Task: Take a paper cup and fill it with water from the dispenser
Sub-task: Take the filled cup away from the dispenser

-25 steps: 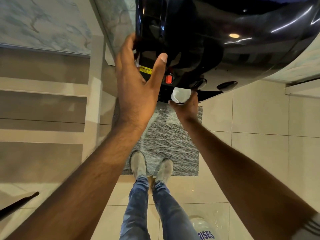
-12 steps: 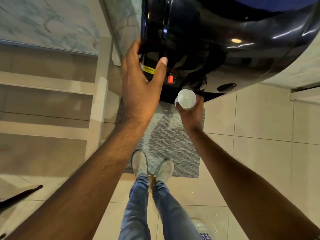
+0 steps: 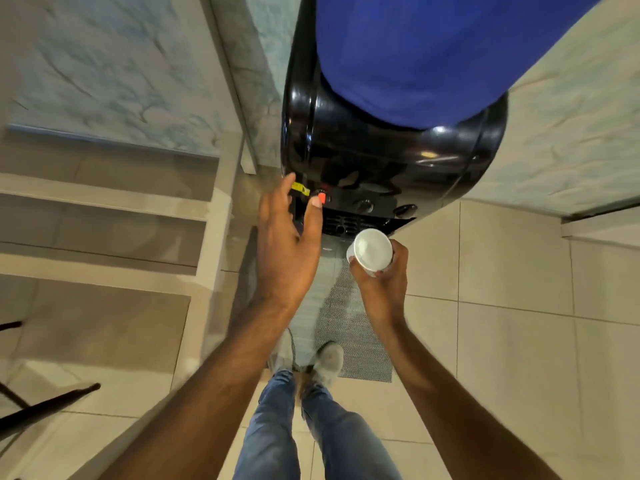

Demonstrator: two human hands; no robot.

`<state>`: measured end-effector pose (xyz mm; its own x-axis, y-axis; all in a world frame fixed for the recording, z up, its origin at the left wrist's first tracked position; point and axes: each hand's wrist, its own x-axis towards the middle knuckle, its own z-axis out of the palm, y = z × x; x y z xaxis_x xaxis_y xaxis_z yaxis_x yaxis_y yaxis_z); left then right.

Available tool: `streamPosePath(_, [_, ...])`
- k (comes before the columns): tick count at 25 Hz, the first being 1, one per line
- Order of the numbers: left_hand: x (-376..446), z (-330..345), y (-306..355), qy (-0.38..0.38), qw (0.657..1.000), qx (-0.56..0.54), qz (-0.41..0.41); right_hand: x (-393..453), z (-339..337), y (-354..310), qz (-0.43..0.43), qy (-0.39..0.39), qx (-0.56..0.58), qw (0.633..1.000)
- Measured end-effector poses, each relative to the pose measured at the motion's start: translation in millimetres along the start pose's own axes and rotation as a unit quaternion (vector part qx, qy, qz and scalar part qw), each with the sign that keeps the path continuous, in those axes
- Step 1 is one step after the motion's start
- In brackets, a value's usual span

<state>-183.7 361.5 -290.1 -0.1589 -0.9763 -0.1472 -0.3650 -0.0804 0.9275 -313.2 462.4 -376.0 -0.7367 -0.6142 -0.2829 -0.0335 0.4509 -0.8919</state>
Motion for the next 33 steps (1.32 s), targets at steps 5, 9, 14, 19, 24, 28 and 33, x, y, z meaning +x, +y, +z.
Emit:
streamPosePath(5, [-29.5,-23.1,59.3,0.022,0.999,0.004,0.029,-39.5,-35.8,-61.4,-0.037,-0.008,0.014,0.999])
streamPosePath(9, [-40.3,-53.4,106.9,0.044,0.995,0.039,0.084,-59.7,-56.0,-117.0,-0.077,-0.007,0.017,0.997])
streamPosePath(14, [-33.3,-108.5,149.7,0.065,0.983,0.132,0.112,-72.7,-65.6,-173.8,-0.115,-0.042,0.056,0.991])
streamPosePath(19, [-12.5,-173.7,182.8,0.116,0.951,0.261,0.116,-71.9,-49.3,-229.6,-0.148,-0.076,0.055,0.985])
streamPosePath(24, [8.9,-243.5,197.2,0.131,0.937,0.312,0.088,-70.6,-7.0,-299.5,-0.193,-0.136,0.062,0.970])
streamPosePath(28, [16.8,-283.1,190.5,0.153,0.934,0.321,0.041,-72.0,38.5,-352.0,-0.221,-0.177,0.063,0.957])
streamPosePath(33, [21.5,-319.2,166.5,0.151,0.929,0.338,-0.016,-83.0,96.8,-405.9,-0.245,-0.225,0.063,0.941])
